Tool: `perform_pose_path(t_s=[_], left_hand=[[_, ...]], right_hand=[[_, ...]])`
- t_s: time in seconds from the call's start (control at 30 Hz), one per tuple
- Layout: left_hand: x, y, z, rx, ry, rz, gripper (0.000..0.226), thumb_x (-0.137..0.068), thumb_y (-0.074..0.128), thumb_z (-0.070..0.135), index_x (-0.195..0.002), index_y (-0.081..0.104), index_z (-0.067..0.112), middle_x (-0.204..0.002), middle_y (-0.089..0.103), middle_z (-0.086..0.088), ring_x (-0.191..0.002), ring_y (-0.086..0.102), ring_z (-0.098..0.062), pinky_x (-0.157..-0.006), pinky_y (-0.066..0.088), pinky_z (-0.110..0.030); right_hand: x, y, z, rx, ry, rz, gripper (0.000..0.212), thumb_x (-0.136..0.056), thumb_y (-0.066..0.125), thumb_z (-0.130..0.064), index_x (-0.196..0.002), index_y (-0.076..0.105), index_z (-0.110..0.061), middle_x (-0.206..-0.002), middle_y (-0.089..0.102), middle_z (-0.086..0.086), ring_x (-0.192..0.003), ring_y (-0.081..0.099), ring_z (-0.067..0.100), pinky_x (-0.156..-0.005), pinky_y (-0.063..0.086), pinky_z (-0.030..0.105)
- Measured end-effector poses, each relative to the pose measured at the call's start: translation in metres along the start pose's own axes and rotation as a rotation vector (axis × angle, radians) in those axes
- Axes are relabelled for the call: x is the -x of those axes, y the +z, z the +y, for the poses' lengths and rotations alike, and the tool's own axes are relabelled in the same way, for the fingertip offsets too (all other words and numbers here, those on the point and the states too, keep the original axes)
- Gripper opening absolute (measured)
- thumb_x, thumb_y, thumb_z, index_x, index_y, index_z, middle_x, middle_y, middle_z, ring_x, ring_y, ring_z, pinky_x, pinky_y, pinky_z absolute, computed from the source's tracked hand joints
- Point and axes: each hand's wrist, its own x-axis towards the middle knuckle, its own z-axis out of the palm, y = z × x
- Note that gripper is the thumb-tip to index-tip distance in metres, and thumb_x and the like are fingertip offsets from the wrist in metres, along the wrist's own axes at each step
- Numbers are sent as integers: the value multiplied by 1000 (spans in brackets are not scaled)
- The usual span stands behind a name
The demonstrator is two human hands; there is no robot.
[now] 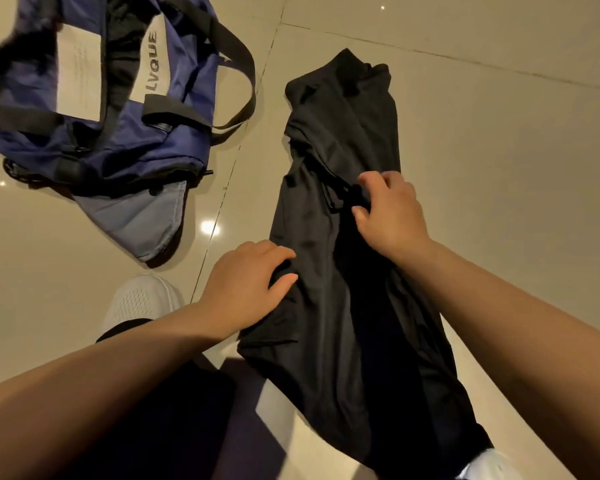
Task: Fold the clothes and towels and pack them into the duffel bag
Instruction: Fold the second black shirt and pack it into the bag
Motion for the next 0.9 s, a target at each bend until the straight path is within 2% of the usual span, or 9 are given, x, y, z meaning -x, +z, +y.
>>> perform_pose_path(t_s=[0.07,0.13,0.27,0.4,0.47,0.6,0.67,0.77,0.9], left_hand=[[-4,-2,-3,126,-78,30,41,-92,45,48,-124,60,26,-113,63,6,-102,58,-16,-81,49,-33],[-7,-4,-3,191,-126,60,31,-94,54,39,-123,60,28,-114,62,9,-102,57,-12,-80,48,-30],[-16,-11,-3,213,-223,142,30,-94,55,37,-122,59,29,-113,57,11,-94,52,-5,-69,39,-21],[-22,-17,-4,218,-156,217,31,-94,56,35,-122,59,24,-119,57,4,-108,53,-18,-83,43,-30],[-19,-13,-2,184,-97,188,35,-93,58,33,-126,57,22,-126,53,1,-115,48,-22,-90,40,-30],[-2,4,-2,87,-73,-53,58,-90,60,39,-143,40,25,-146,39,0,-128,42,-23,-99,42,-37],[8,11,-7,30,-56,-124,65,-89,62,37,-147,35,25,-146,39,-1,-127,44,-25,-99,43,-38],[15,12,-13,118,-95,-93,69,-86,69,26,-146,36,21,-139,44,-5,-120,49,-26,-95,42,-33],[12,9,-16,274,-277,-17,60,-83,72,20,-137,46,20,-112,56,1,-85,55,-17,-82,46,-32]], right_hand=[[-16,-1,13,72,84,-95,35,-92,52,-16,-127,47,-10,-119,57,18,-106,52,38,-82,43,40],[-11,-1,16,74,54,-141,29,-94,48,-13,-121,54,-10,-114,62,16,-103,55,36,-76,40,35],[47,6,-3,-107,-115,-195,23,-91,51,-15,-111,62,-15,-111,66,10,-104,58,32,-81,42,35],[128,22,-16,-158,-288,-470,22,-92,48,-17,-110,60,-17,-110,63,6,-103,58,28,-86,45,36],[159,28,-21,-128,-327,-648,25,-95,45,-18,-116,58,-17,-116,60,5,-107,56,26,-88,44,34],[188,30,-26,-47,-404,-865,29,-97,43,-19,-123,56,-16,-123,56,7,-112,54,27,-92,45,35],[189,29,-28,-24,-414,-840,27,-97,45,-24,-120,57,-17,-122,55,6,-111,54,26,-91,43,34],[174,23,-26,-48,-350,-663,25,-94,50,-35,-116,56,-23,-116,56,0,-108,55,21,-88,43,31],[145,14,-24,-135,-212,-460,27,-93,54,-34,-119,54,-26,-102,49,-8,-93,57,17,-80,43,28]])
